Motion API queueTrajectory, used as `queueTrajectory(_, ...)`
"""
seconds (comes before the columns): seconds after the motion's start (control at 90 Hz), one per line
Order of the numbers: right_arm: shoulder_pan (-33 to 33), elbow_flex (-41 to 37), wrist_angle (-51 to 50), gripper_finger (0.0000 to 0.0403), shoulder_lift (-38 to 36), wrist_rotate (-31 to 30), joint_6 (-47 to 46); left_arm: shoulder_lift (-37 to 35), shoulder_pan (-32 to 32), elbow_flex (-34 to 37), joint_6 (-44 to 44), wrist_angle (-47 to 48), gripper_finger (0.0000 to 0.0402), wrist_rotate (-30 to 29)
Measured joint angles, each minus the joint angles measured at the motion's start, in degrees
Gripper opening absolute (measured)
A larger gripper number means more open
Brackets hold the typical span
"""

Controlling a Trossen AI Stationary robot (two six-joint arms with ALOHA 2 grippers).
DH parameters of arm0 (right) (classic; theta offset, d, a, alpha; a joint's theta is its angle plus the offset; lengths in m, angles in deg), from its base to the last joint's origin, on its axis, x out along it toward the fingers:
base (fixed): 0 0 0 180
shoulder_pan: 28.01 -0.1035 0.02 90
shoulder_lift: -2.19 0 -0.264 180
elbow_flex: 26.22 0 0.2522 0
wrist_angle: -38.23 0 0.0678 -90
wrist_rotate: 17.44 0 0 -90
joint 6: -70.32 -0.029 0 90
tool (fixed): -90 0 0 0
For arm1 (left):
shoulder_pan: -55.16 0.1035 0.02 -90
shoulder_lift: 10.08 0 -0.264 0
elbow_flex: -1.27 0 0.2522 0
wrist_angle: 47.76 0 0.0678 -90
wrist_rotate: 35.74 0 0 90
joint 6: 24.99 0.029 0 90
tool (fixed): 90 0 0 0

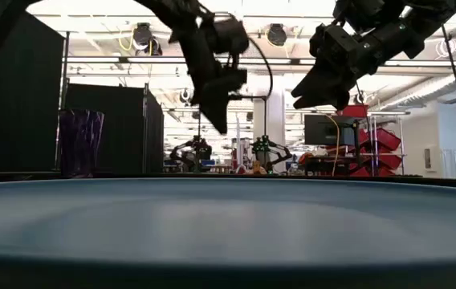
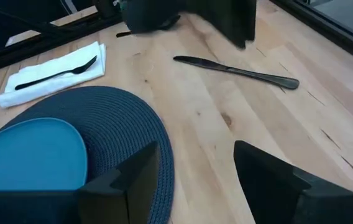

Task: Set table place
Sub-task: Move the table knife to the right of the table mat

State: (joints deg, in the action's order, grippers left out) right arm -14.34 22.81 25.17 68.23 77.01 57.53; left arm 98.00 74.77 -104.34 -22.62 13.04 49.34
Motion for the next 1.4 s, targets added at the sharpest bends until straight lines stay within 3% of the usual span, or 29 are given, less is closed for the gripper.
queueTrajectory(0.189, 0.0, 0.0, -0.1, 0.0192, 0.0, 0.1, -1.1, -6.0, 3.3, 5.1, -2.7, 1.6, 0.0042, -1.6)
queueTrajectory(0.389, -0.9, 0.0, -1.2, 0.0192, 0.0, 0.3, -4.0, -6.8, 6.7, 16.3, -3.6, 1.9, 0.0042, -1.2)
queueTrajectory(0.567, -2.2, 0.0, -1.3, 0.0192, 0.0, 0.4, -4.5, -6.8, 8.3, 24.1, -4.0, -4.8, 0.0042, -0.8)
queueTrajectory(0.856, -2.2, 0.0, -0.8, 0.0192, 0.0, 0.4, -4.5, -5.7, 8.4, 25.6, -6.6, -8.6, 0.0042, 4.1)
queueTrajectory(1.4, -2.2, 0.0, -0.8, 0.0192, 0.0, 0.3, -4.5, -2.3, 6.8, 25.7, -8.0, -13.0, 0.0042, 4.7)
